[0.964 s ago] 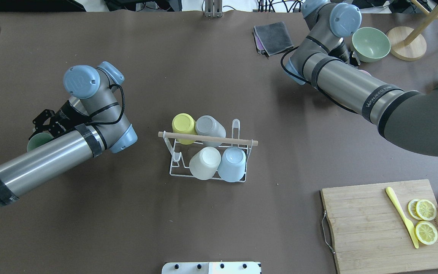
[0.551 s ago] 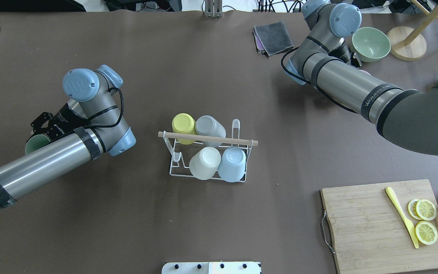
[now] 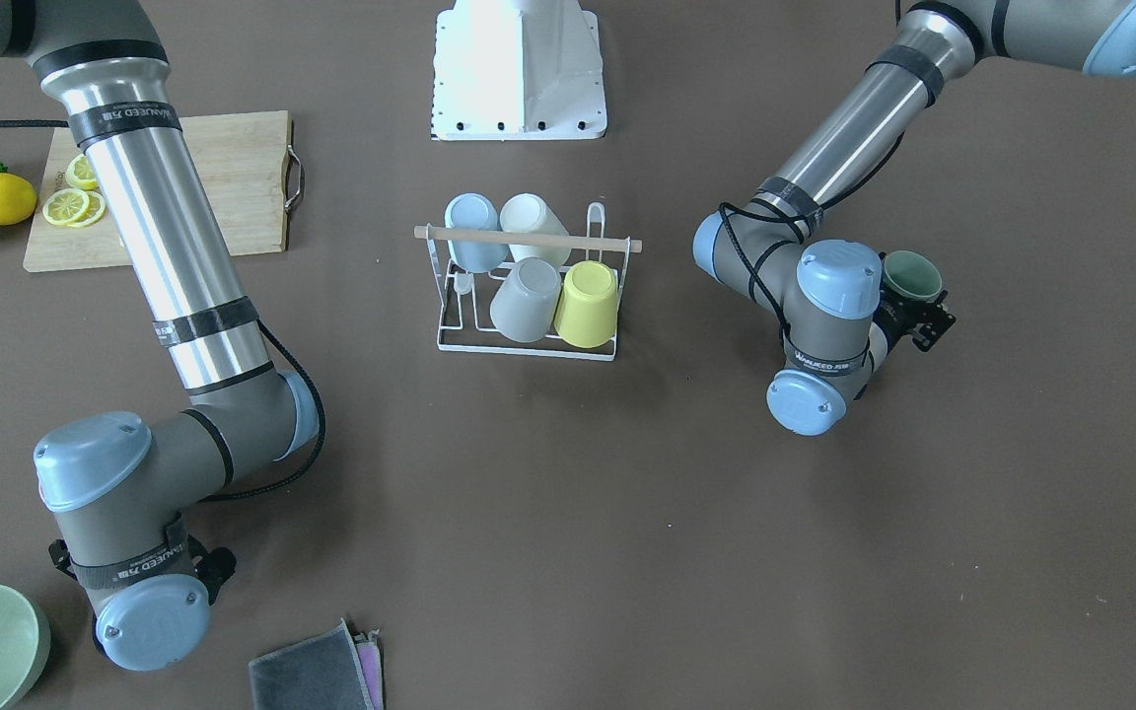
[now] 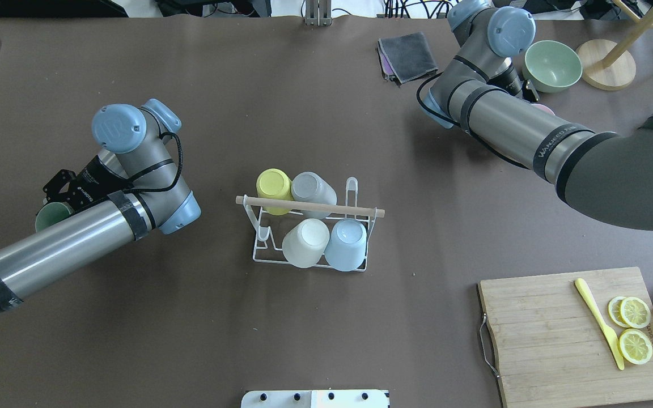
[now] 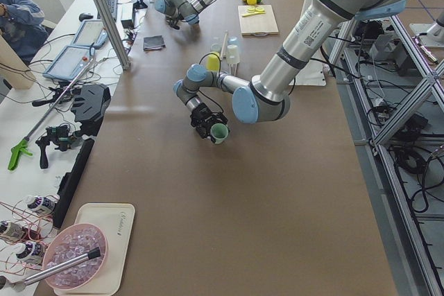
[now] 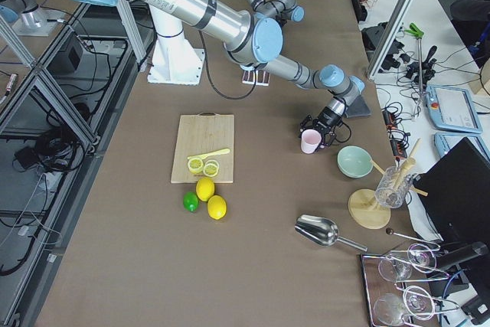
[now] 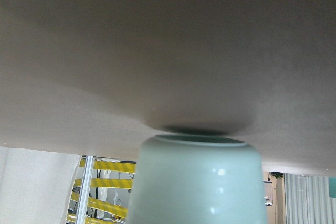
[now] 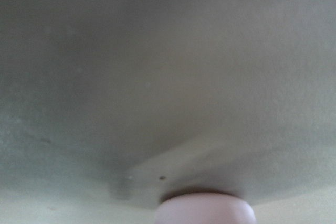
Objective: Place cup on cup holder
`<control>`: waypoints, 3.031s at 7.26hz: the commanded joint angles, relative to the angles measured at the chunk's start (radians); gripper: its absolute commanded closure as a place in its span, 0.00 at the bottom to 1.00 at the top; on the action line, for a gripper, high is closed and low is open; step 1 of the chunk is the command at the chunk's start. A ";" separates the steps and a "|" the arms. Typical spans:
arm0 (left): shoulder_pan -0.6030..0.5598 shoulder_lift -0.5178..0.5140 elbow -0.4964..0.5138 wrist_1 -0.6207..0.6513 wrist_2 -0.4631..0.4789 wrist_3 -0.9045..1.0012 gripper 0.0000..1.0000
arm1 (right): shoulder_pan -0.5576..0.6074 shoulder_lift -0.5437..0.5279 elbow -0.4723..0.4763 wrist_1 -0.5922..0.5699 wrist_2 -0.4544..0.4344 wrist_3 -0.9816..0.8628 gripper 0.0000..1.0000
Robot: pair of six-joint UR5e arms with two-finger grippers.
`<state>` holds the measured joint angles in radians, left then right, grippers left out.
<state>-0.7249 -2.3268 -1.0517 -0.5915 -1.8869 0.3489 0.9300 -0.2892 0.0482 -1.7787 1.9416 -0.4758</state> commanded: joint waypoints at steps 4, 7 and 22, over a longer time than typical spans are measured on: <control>0.001 0.004 -0.001 0.001 0.002 0.001 0.55 | -0.010 0.013 -0.027 -0.004 -0.016 0.000 0.00; -0.028 0.026 -0.054 0.007 0.006 -0.011 0.70 | -0.011 0.027 -0.027 -0.016 -0.059 -0.024 1.00; 0.126 0.782 -0.967 -2.198 0.290 -0.978 0.69 | 0.130 -0.374 1.213 -0.149 0.172 0.291 1.00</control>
<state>-0.6654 -1.5520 -2.0181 -2.6467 -1.7473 -0.6297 1.0814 -0.5514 1.1224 -2.0458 2.0846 -0.2801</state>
